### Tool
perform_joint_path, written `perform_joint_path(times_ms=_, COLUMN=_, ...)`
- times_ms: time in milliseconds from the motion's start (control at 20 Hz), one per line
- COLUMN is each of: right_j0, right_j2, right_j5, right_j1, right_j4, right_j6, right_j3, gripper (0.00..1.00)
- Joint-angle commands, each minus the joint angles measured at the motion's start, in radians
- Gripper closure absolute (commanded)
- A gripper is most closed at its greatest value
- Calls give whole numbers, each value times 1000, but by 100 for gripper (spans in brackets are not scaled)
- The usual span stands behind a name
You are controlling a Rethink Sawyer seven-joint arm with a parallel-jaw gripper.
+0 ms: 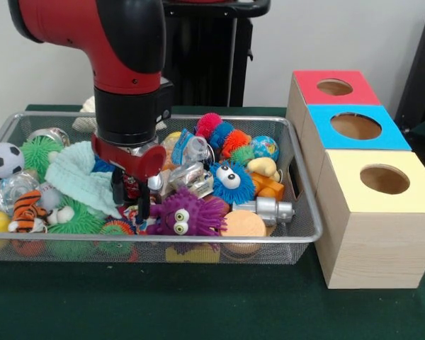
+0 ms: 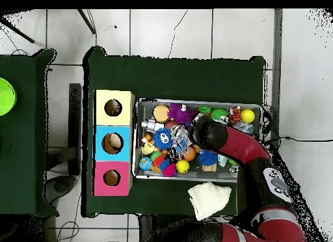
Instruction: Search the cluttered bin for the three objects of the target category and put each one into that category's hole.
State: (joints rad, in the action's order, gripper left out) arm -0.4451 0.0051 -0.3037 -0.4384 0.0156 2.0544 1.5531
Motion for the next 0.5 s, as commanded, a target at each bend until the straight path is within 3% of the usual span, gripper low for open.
perform_joint_path(times_ms=50, right_j0=26, right_j2=57, right_j5=67, right_j1=40, right_j4=-90, right_j6=222, right_j3=24, gripper=0)
perform_joint_path(times_ms=500, right_j0=7, right_j2=45, right_j5=54, right_j1=60, right_j4=-69, right_j6=142, right_j3=12, gripper=0)
